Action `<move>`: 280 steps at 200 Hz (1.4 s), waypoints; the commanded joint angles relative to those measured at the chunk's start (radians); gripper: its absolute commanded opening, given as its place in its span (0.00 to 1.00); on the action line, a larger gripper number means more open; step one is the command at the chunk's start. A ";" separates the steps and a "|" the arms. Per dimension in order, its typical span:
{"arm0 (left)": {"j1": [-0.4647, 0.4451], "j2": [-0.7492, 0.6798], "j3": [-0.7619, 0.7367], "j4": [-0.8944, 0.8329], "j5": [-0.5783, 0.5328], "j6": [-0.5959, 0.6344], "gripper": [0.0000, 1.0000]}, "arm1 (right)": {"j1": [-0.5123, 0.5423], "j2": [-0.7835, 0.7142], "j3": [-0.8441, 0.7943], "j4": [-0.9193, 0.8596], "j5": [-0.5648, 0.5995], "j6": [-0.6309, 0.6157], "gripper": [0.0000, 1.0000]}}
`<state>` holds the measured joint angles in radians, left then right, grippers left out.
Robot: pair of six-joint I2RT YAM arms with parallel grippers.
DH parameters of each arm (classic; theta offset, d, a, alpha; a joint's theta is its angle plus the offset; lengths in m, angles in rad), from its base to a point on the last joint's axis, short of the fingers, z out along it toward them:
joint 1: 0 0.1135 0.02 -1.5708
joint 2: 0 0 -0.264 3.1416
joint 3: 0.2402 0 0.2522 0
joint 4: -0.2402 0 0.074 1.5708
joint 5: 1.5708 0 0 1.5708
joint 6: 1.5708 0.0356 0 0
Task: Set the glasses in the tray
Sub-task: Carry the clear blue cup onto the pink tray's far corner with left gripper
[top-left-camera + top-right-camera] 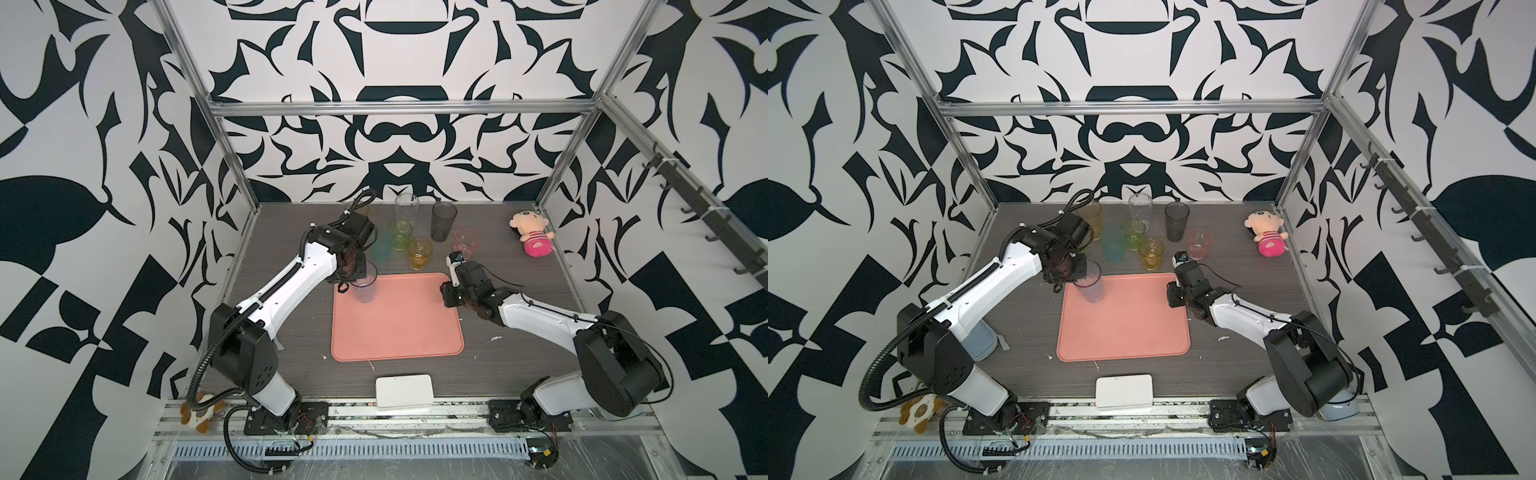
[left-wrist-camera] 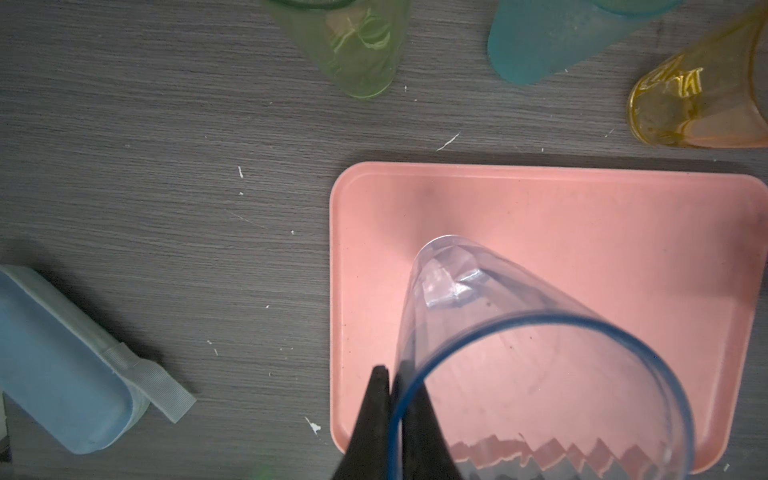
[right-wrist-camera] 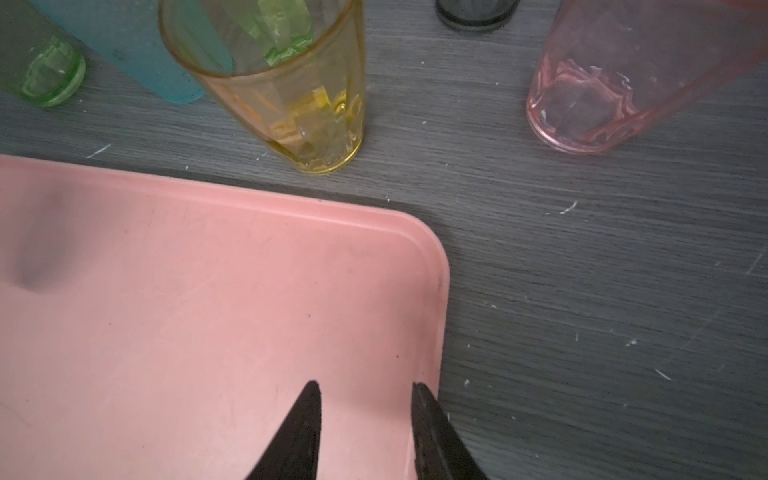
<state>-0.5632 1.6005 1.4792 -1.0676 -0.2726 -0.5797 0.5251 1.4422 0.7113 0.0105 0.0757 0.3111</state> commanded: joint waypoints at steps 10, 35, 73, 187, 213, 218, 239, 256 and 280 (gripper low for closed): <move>0.000 0.018 0.029 -0.024 -0.037 -0.030 0.00 | 0.003 -0.014 0.027 0.004 0.015 -0.003 0.40; 0.011 0.033 0.025 -0.011 -0.052 -0.037 0.00 | 0.003 -0.014 0.028 0.003 0.014 -0.004 0.40; 0.050 0.056 0.014 0.002 -0.054 -0.040 0.00 | 0.002 -0.016 0.028 0.002 0.015 -0.004 0.40; 0.145 0.096 -0.022 0.055 -0.018 -0.027 0.00 | 0.002 -0.012 0.036 -0.003 0.022 -0.006 0.40; 0.147 0.104 -0.022 0.055 -0.005 -0.026 0.01 | 0.002 -0.010 0.036 -0.004 0.022 -0.009 0.40; 0.147 0.107 -0.022 0.055 0.001 -0.025 0.02 | 0.002 -0.010 0.036 -0.005 0.022 -0.009 0.40; 0.146 0.113 -0.020 0.043 0.000 -0.023 0.07 | 0.003 -0.012 0.036 -0.003 0.027 -0.006 0.40; 0.146 0.120 -0.013 0.030 -0.010 -0.023 0.14 | 0.001 -0.013 0.034 -0.001 0.027 -0.006 0.40; 0.147 0.125 -0.006 0.023 -0.003 -0.025 0.19 | 0.001 -0.012 0.034 -0.001 0.026 -0.006 0.40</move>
<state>-0.4187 1.7107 1.4654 -1.0054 -0.2871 -0.5983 0.5251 1.4422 0.7116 0.0044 0.0834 0.3111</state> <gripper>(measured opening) 0.180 0.397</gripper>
